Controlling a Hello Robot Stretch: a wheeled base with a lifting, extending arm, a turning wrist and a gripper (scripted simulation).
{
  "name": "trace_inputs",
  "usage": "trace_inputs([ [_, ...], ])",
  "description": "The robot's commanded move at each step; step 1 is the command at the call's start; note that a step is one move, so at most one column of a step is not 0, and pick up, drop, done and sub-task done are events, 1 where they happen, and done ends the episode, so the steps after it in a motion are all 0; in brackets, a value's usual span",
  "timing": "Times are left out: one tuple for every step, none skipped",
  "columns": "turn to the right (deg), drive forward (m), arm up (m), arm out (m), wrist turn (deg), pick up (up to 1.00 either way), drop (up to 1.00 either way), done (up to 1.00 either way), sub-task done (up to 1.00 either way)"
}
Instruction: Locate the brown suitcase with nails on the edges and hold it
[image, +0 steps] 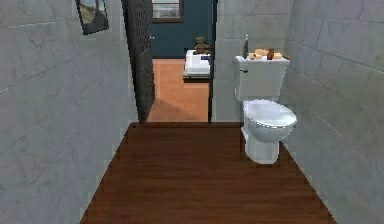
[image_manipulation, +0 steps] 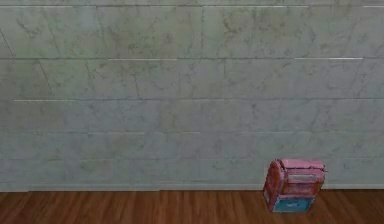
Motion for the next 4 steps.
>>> trace_inputs([
  [0.0, 1.00, 0.00, 0.00, 0.0, 0.00, 0.00, 0.00, 0.00],
  [0.0, 1.00, 0.00, 0.00, 0.0, 0.00, 0.00, 0.00, 0.00],
  [0.0, 1.00, 0.00, 0.00, 0.0, 0.00, 0.00, 0.00, 0.00],
  [-3.0, 0.00, 0.00, 0.00, 0.0, 0.00, 0.00, 0.00, 0.00],
])
